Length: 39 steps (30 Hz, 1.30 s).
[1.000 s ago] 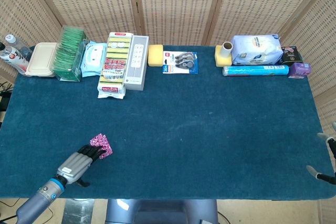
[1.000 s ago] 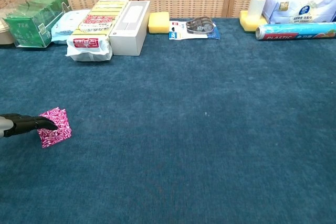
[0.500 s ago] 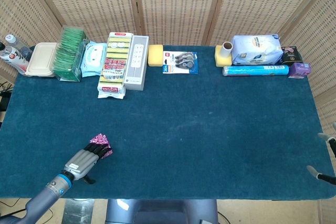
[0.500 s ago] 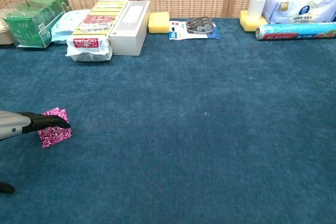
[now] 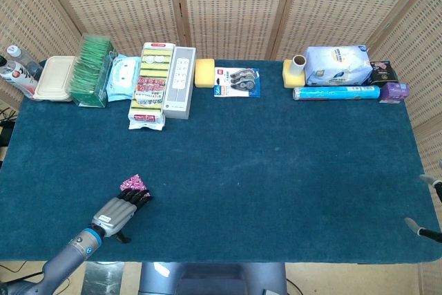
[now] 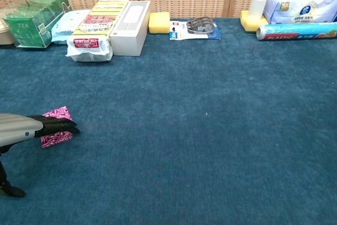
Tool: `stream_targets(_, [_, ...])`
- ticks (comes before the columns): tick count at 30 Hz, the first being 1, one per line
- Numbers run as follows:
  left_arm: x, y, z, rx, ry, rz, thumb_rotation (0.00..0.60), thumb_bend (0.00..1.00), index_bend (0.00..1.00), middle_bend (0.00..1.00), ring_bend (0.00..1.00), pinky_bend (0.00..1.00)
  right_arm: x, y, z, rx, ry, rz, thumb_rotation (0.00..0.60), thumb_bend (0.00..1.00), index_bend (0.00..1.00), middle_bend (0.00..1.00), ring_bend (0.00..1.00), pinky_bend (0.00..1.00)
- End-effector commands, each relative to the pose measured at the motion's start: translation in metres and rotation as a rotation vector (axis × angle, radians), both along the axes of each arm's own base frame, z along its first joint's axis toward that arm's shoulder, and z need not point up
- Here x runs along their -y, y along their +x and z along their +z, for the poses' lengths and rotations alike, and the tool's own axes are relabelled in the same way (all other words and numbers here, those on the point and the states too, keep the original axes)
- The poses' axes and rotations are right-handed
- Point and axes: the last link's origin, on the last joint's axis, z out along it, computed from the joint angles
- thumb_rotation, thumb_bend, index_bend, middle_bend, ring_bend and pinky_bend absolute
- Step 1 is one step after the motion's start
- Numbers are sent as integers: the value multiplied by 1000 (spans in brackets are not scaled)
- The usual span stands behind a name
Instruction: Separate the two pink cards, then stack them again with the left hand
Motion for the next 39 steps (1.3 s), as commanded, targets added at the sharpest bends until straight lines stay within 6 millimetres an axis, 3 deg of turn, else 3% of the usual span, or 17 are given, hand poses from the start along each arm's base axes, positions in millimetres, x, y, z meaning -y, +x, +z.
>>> stream_targets(1, [0,6,-3,6,-9,-10,600,113,0,0,0,0,0,0,0,0,-1,-1,600,0,207,25,0,0])
stream_targets(14, [-1,38,-3,84,-1,-84,600,113,0,0,0,0,-1,0,1,1,-3,1,600,0,205,24,0,0])
stream_targets(25, [4,15,16,24,19,-31,600,113,0,0,0,0,-1,0,1,5,-4,2,600,0,205,24,0,0])
stream_targets(39, [-2,11,-3,0,-40,-11,600,112,0,0,0,0,-1,0,1,9,-4,-1,600,0,205,24,0,0])
